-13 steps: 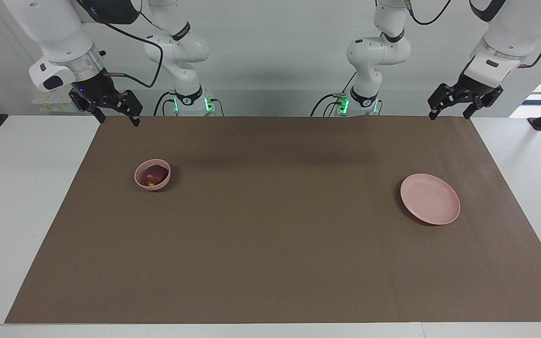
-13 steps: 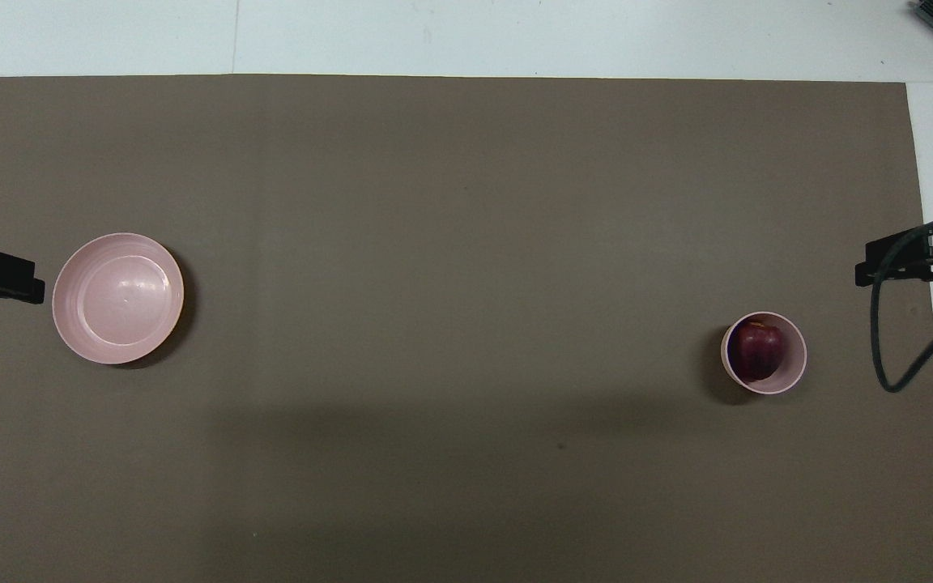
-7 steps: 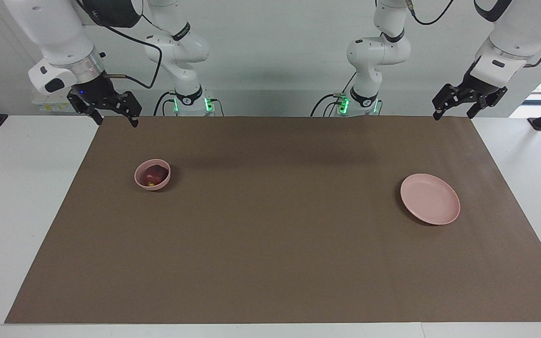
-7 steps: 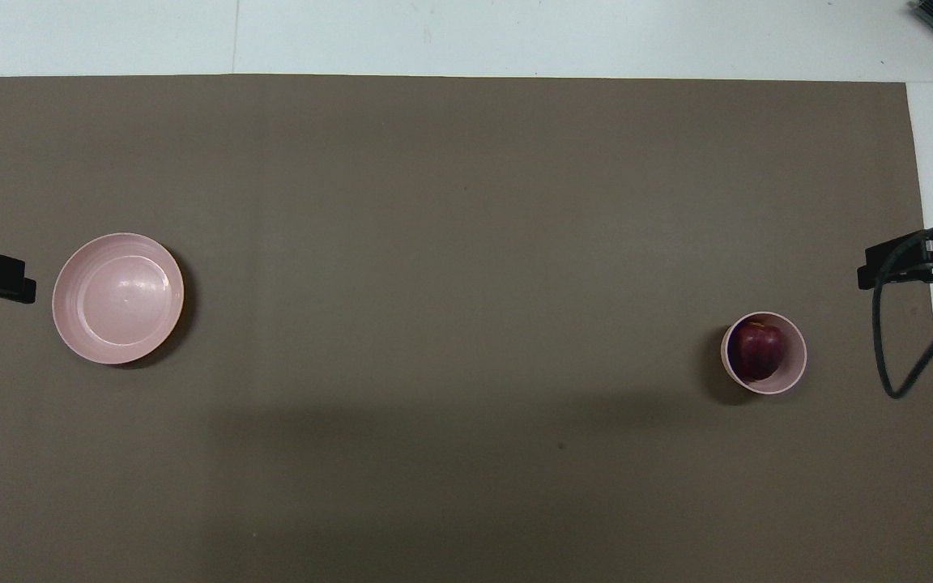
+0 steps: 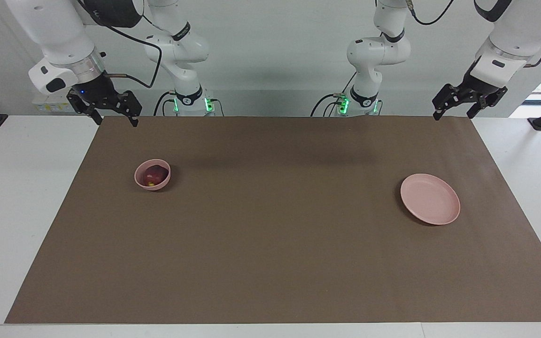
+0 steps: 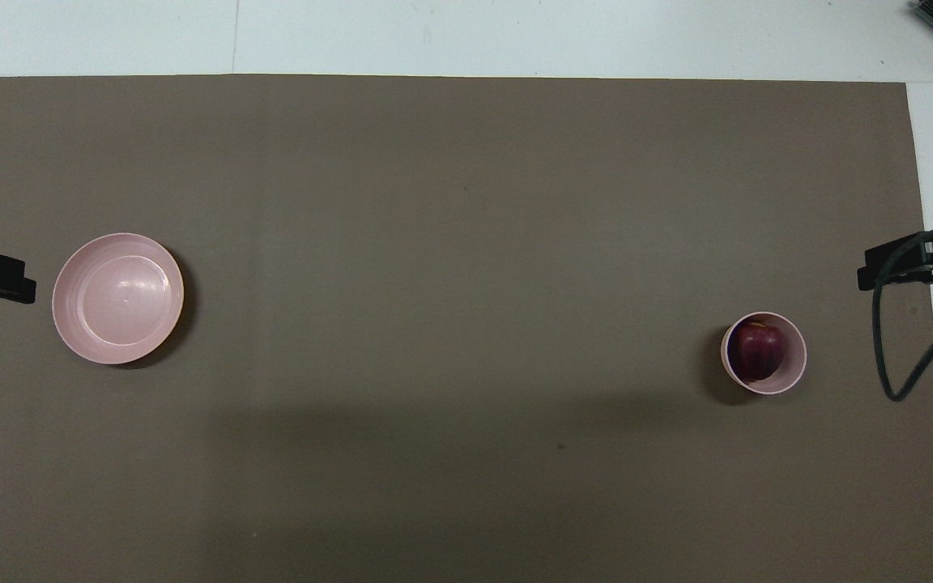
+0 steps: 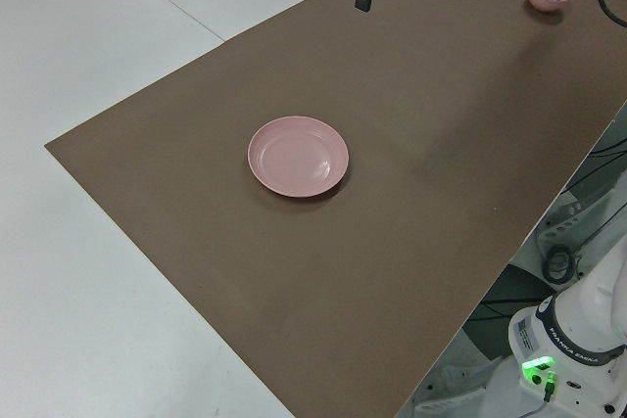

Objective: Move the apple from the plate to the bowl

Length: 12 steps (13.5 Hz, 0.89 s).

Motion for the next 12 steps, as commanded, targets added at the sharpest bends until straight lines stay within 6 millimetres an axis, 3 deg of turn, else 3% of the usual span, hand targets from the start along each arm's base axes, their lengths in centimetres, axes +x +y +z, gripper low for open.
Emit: schedule_pose_setpoints(ticks=[1,12], points=[[-0.49,0.12,0.06,0.012,-0.005,0.005,0.00,0.24,0.41,0.26,0.006,0.009,0.014,0.00],[-0.49,0.12,0.06,0.012,-0.005,0.005,0.00,0.51,0.59,0.91,-0.001,0.038,0.011,0.00]])
